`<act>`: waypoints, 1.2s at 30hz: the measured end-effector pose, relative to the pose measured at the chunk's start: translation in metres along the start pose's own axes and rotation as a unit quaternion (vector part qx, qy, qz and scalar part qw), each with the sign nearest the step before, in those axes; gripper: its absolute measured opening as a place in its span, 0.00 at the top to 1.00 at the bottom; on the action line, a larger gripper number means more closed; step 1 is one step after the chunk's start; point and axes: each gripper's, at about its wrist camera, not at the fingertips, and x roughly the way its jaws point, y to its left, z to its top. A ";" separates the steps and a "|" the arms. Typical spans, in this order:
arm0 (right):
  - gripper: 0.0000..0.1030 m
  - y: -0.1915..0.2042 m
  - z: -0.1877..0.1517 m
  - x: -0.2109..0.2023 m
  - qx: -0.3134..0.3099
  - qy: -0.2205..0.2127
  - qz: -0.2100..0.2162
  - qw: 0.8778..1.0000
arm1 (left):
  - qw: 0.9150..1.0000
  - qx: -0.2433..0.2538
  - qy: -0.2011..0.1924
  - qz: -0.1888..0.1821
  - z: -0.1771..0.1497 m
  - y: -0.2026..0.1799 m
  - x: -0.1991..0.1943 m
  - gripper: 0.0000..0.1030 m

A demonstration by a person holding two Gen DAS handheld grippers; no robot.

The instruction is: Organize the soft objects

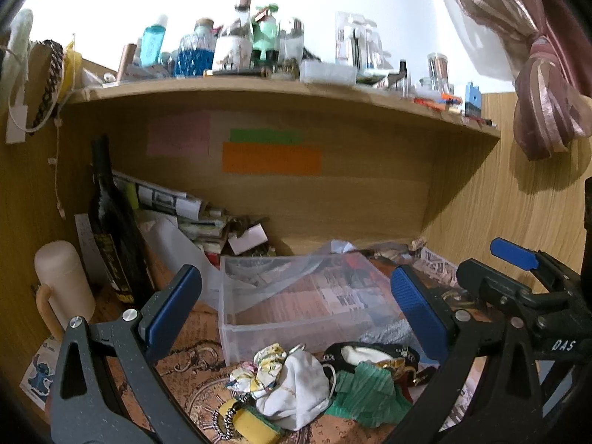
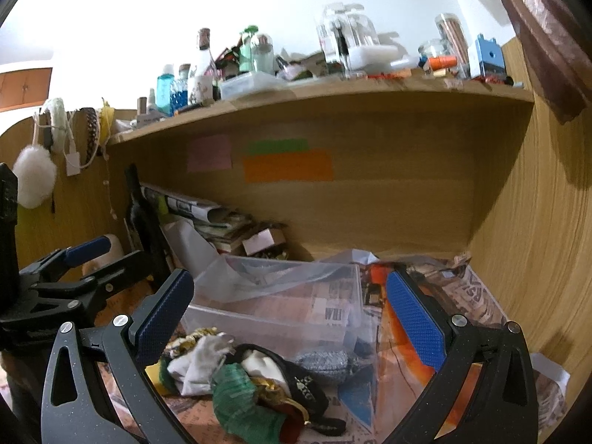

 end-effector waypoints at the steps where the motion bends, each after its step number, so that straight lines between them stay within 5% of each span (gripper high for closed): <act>1: 0.00 -0.002 -0.002 0.002 0.000 0.003 -0.003 1.000 | 1.000 0.000 0.008 0.000 -0.002 0.001 0.004 0.00; 11: 0.03 -0.029 -0.040 0.034 0.009 0.086 -0.019 0.996 | 0.994 -0.008 0.110 -0.008 -0.042 0.015 0.049 0.00; 17: 0.22 -0.042 -0.060 0.051 0.028 0.141 -0.006 0.990 | 0.987 -0.017 0.159 -0.005 -0.062 0.025 0.066 0.18; 27: 0.42 -0.057 -0.071 0.077 0.057 0.182 0.006 0.982 | 0.981 -0.034 0.190 0.023 -0.076 0.052 0.079 0.31; 36: 0.43 -0.066 -0.083 0.100 0.083 0.218 0.000 0.972 | 0.970 -0.033 0.241 0.018 -0.091 0.064 0.103 0.31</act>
